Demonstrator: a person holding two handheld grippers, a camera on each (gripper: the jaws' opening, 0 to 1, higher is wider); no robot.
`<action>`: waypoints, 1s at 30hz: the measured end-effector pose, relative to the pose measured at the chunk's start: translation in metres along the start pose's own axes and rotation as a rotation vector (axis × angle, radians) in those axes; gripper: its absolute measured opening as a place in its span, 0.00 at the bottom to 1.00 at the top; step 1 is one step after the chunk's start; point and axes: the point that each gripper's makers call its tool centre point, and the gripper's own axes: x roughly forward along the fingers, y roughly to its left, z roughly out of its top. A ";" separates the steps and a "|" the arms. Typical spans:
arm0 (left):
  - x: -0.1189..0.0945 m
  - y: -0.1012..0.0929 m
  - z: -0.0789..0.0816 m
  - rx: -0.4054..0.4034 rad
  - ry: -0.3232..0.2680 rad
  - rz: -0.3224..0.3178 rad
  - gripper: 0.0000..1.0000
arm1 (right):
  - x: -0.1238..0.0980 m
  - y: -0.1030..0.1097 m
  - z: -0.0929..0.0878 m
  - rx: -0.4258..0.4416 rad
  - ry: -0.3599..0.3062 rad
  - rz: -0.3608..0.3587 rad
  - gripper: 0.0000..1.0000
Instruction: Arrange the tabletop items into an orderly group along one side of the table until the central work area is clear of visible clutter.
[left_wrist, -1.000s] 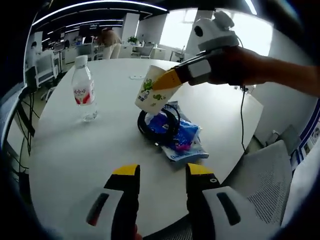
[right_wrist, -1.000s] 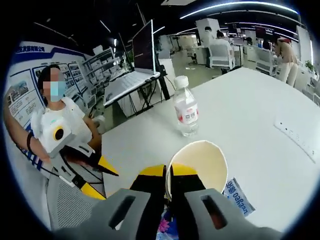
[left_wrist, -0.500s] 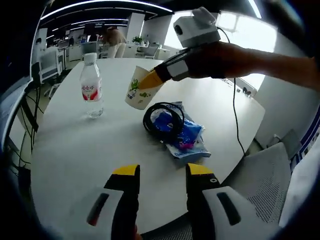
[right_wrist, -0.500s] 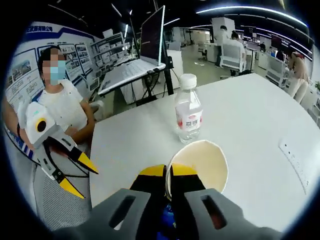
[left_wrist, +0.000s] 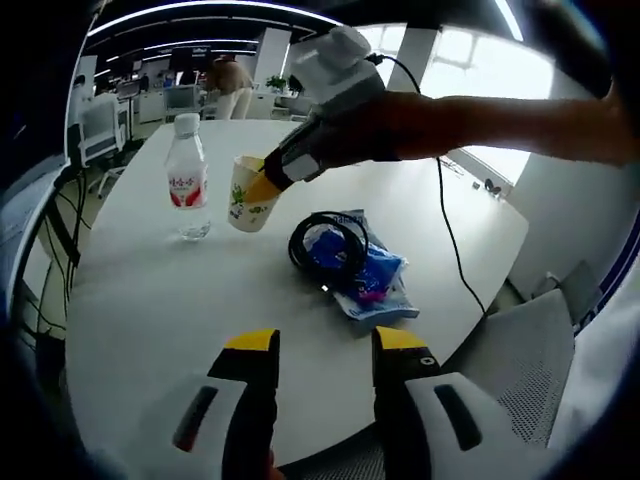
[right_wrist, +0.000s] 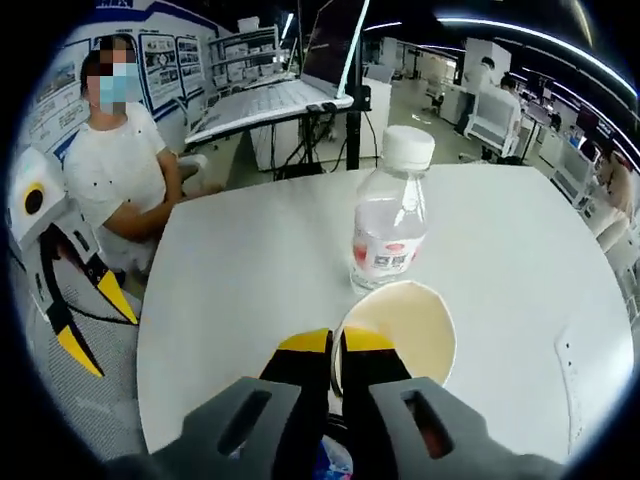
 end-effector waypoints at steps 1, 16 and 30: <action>0.000 0.001 0.000 0.000 0.002 0.001 0.36 | 0.005 -0.003 -0.003 -0.014 0.015 -0.008 0.00; -0.002 -0.001 -0.003 -0.007 0.005 -0.001 0.36 | 0.038 -0.021 -0.015 -0.093 0.103 -0.034 0.00; 0.002 -0.001 -0.001 0.008 0.009 -0.010 0.37 | 0.037 -0.031 -0.020 -0.100 0.126 -0.048 0.06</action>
